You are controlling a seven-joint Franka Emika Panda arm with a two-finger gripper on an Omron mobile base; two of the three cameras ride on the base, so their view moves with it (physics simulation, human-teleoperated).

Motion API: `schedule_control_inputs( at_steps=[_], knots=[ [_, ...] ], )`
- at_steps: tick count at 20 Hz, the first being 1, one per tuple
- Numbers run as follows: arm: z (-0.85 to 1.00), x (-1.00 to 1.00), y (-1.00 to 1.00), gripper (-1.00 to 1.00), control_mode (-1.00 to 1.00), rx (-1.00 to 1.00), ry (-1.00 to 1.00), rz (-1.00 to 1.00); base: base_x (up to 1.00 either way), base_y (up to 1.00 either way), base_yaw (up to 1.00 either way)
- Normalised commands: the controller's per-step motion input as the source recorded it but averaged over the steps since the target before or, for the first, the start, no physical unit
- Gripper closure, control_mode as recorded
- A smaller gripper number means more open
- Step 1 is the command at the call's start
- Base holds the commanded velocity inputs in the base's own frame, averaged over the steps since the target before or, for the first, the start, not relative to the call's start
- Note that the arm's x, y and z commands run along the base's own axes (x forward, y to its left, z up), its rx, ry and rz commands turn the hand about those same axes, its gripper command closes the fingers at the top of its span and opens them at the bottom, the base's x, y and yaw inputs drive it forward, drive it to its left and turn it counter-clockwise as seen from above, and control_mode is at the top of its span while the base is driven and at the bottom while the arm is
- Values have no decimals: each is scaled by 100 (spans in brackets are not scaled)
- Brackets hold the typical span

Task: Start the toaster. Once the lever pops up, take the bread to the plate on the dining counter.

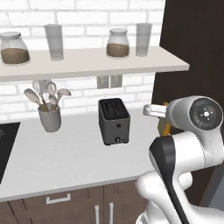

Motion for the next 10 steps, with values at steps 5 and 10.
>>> schedule_control_inputs(
  at_steps=[5,10],
  knots=[
    [0,0,-5,100,-100,-1,0,-7,0,0,0],
    [0,0,1,100,100,-1,0,-2,0,28,-10]
  ],
)
